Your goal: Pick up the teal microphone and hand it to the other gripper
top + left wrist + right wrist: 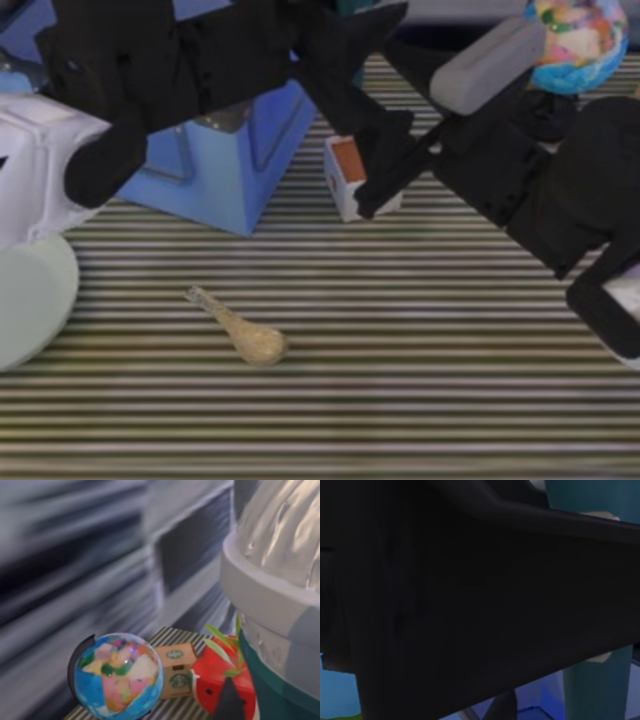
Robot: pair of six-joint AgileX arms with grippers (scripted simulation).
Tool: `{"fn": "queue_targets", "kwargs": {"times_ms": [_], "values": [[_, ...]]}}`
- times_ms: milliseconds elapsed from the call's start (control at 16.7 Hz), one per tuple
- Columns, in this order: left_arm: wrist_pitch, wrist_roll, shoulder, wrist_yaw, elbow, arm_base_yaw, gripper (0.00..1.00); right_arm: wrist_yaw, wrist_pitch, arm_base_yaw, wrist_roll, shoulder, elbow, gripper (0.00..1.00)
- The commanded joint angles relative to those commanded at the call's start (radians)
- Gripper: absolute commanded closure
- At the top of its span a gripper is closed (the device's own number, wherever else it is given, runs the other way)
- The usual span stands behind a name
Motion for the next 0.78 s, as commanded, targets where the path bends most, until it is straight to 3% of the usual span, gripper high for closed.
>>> {"fn": "queue_targets", "kwargs": {"times_ms": [120,600,780], "values": [[0.0,0.0,0.0,0.0,0.0,0.0,1.0,0.0,0.0,0.0,0.0,0.0,0.0,0.0],[-0.001,0.003,-0.004,-0.005,0.005,0.0,1.0,0.004,0.0,-0.003,-0.003,0.007,-0.003,0.0],[-0.003,0.005,-0.018,0.021,-0.007,0.025,1.0,-0.002,0.001,-0.01,-0.002,-0.034,-0.044,0.0]]}}
